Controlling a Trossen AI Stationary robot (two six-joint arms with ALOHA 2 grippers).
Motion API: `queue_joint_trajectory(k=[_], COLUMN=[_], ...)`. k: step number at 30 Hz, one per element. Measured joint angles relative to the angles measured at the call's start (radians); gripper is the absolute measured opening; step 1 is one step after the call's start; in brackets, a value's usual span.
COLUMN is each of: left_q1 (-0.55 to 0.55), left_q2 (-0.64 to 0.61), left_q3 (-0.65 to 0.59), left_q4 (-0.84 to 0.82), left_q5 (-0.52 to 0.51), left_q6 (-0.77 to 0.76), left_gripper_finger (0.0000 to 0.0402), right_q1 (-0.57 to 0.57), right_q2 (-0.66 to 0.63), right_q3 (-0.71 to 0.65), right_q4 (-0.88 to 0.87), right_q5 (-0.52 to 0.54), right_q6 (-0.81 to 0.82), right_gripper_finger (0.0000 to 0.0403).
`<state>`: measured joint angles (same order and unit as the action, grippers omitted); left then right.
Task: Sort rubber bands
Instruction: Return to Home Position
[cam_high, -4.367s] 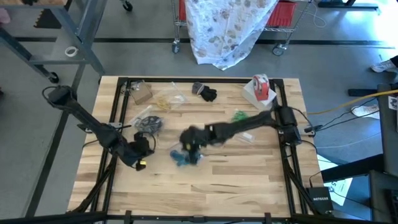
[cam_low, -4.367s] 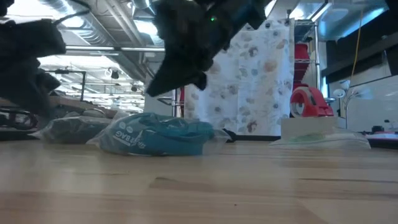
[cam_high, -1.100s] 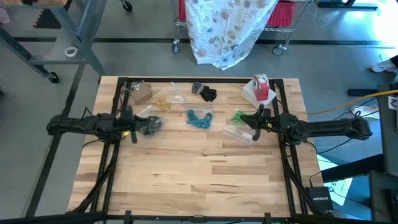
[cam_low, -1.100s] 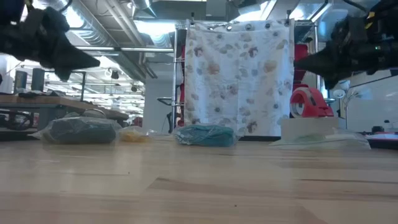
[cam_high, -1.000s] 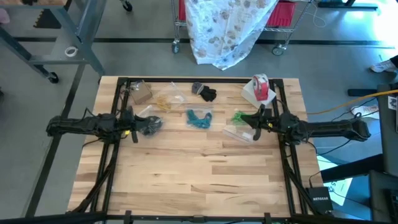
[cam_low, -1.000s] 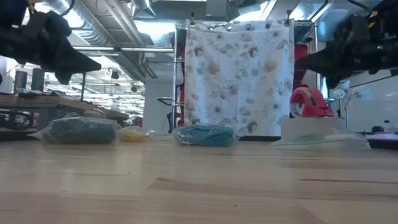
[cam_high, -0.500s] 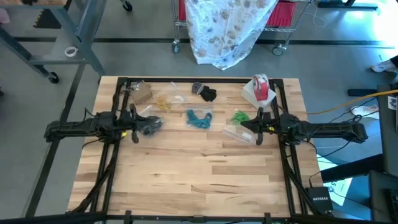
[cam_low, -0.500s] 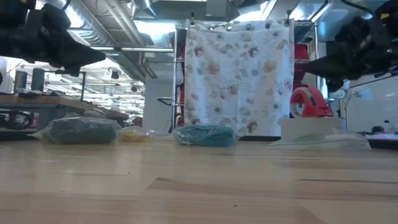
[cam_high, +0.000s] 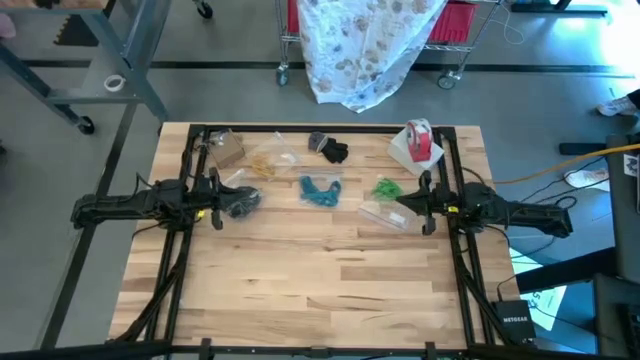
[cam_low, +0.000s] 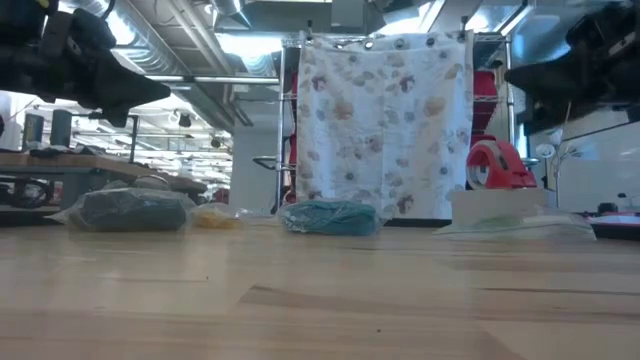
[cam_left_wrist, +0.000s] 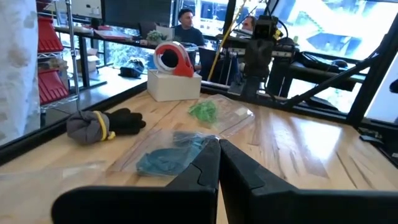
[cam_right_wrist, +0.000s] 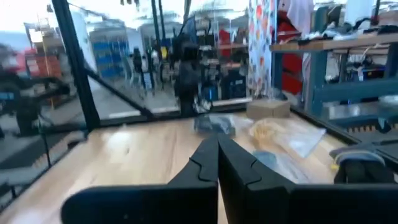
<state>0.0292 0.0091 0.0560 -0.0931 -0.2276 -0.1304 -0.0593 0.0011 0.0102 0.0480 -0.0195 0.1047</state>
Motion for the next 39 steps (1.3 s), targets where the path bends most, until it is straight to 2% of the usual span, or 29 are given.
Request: queue_joint_trajectory(k=[7,39], left_q1=[0.000,0.000], left_q2=[0.002,0.003], left_q3=[0.000,0.000], left_q4=[-0.001,-0.001], left_q5=[0.000,0.000], left_q6=[0.000,0.000], left_gripper_finger=[0.0000,0.0000], right_q1=[0.000,0.000], right_q2=[0.032,0.038], right_q3=[-0.002,0.000], right_q4=[-0.044,-0.047], right_q5=[0.010,0.027], right_q6=[0.046,0.046], right_gripper_finger=[0.0000,0.0000])
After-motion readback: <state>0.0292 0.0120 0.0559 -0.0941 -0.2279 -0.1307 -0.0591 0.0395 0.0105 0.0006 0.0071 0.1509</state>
